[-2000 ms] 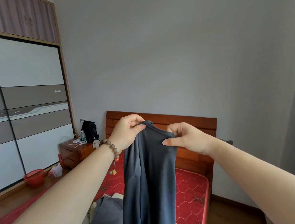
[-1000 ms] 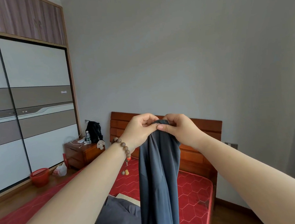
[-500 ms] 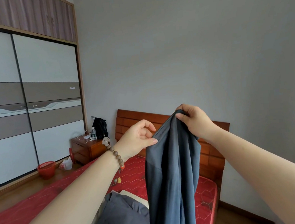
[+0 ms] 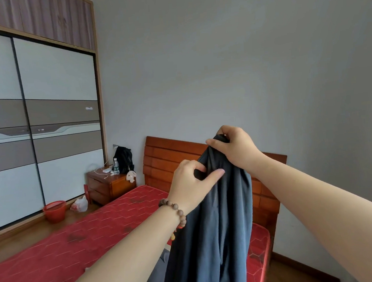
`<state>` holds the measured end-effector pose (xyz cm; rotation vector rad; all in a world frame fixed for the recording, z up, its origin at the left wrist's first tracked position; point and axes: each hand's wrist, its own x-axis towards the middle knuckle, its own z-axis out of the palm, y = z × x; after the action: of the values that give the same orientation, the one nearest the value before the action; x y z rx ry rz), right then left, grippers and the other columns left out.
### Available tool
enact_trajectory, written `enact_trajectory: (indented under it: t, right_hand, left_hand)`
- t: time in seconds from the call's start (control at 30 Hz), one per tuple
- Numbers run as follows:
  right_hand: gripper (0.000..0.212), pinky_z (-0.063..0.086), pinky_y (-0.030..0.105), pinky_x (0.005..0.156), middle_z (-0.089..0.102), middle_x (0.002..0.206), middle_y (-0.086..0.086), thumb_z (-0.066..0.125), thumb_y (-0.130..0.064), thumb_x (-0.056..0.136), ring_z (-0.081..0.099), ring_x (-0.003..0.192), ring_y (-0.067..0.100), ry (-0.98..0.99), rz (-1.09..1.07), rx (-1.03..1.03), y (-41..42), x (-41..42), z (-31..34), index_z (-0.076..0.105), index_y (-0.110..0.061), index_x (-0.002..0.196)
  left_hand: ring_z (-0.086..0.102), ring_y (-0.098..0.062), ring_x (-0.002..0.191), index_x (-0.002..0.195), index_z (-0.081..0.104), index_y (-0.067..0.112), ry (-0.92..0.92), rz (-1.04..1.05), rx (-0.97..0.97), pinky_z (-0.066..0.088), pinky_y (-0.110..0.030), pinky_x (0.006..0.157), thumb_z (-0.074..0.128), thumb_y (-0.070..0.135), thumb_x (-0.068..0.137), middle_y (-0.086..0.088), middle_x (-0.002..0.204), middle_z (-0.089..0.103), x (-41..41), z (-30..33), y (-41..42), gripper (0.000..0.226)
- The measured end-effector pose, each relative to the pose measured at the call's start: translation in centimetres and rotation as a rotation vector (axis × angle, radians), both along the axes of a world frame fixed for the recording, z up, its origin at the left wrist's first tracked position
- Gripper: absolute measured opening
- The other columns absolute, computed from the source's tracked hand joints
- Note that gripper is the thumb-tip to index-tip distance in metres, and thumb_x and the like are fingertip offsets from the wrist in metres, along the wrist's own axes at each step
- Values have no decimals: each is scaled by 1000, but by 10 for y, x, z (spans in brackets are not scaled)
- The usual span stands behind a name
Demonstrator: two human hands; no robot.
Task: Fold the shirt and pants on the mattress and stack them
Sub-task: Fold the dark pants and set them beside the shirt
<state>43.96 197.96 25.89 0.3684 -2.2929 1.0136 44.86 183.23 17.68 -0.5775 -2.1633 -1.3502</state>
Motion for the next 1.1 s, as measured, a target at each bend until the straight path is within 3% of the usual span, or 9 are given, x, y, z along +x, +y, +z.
enact_trajectory:
  t: [0.07,0.2,0.27,0.47,0.57,0.7,0.83,1.0,1.1]
  right_hand:
    - [29,49,22,56,64,71,9,72,-33,84,58,60,11,-46,89,-17,-1,3,3,59,-8,80]
    - [26,45,13,50,61,63,-6,74,-34,82,57,53,0,-60,144,-35,5,5,6,59,-15,74]
    - [26,47,14,52,62,64,-5,74,-34,82,58,55,1,-56,144,-77,12,5,8,60,-14,74]
    - [18,48,14,58,64,71,-6,69,-28,87,60,62,1,-58,155,-70,32,10,17,61,-16,77]
    - [15,43,10,55,62,71,-7,65,-24,91,56,60,-3,-59,154,-15,41,13,19,61,-18,78]
    - [11,40,7,48,61,65,-16,62,-22,92,54,56,-7,-69,123,14,55,14,19,62,-20,82]
    - [5,42,6,64,66,78,-7,63,-18,91,57,68,-4,-36,127,79,62,17,18,63,-20,86]
    - [13,39,16,60,59,60,-4,68,-16,87,50,57,5,-97,137,230,70,18,18,62,-28,88]
    - [18,46,18,72,69,79,0,65,-11,89,61,72,9,-135,223,222,70,20,16,66,-28,88]
  left_hand:
    - [52,1,86,80,57,28,-43,-6,-39,36,-11,68,65,67,62,11,92,54,-1,0,6,44]
    - [51,-2,72,73,52,24,-3,-23,-106,34,-14,61,67,23,74,12,77,57,-6,0,6,15]
    - [47,0,56,62,49,27,-32,-59,-116,33,-11,53,60,10,72,16,56,53,-8,-3,-1,22]
    - [36,-13,57,63,56,0,-132,-108,-224,33,-29,57,52,24,66,-1,58,45,-18,-15,-16,24]
    - [52,-9,64,74,67,12,-92,-82,-213,43,-20,60,67,22,78,5,71,62,-24,-14,-25,12]
    - [52,12,69,80,63,26,7,-18,-201,38,-2,61,77,29,77,24,72,54,-26,-7,-35,15]
    - [51,8,61,71,60,24,59,13,-186,36,-3,59,82,30,72,20,64,50,-28,-2,-39,23]
    - [46,0,56,58,57,29,30,-59,-211,35,-10,59,75,23,81,11,67,53,-36,5,-52,30]
    - [49,0,61,60,59,36,0,-169,-265,35,-14,65,65,17,89,13,70,53,-38,8,-59,35]
